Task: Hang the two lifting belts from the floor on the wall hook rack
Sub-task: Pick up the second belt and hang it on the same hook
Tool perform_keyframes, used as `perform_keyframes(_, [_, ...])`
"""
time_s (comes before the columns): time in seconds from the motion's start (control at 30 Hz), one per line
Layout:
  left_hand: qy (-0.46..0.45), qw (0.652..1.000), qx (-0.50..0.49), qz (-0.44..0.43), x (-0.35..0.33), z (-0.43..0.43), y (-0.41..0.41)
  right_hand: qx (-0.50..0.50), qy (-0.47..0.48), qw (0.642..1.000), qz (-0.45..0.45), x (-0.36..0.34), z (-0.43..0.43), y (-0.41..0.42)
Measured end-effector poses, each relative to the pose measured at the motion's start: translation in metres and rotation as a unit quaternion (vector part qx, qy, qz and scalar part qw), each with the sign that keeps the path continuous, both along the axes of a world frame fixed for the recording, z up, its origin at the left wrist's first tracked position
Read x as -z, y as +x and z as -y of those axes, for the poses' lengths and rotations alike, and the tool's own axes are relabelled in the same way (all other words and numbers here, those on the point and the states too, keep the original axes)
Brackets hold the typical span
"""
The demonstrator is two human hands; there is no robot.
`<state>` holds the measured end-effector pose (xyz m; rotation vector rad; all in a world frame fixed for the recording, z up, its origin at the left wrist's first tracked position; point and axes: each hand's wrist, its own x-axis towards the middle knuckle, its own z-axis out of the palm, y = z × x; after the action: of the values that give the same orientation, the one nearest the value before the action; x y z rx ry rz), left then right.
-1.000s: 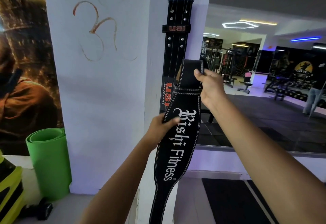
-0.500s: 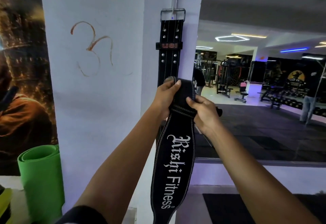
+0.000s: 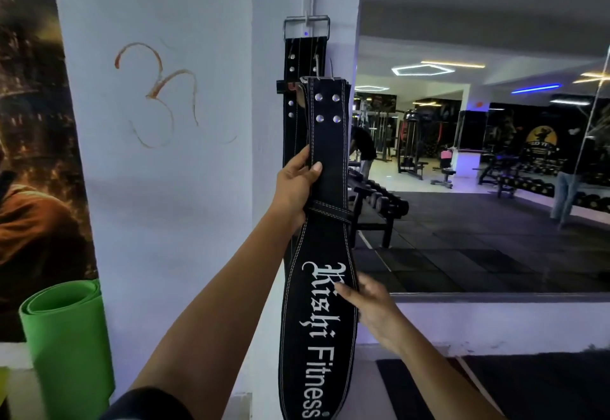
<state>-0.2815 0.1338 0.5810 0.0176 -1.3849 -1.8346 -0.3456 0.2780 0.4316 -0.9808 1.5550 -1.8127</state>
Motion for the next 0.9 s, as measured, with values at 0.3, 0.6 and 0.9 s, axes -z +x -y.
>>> perform_keyframes(0.3, [-0.013,1.000,-0.010,-0.015,-0.016,-0.003,-0.001,0.015,-0.043,0.999,-0.004,-0.020,0.014,-0.007])
perform_keyframes(0.6, [-0.012,0.999,0.003,-0.039,-0.033,0.000,0.002,-0.007,0.128,0.990,-0.061,0.035,-0.006,-0.011])
perform_keyframes(0.9, [-0.013,0.998,0.004,-0.054,-0.048,0.005,0.009,0.024,0.104,0.994,-0.012,0.059,-0.010,-0.016])
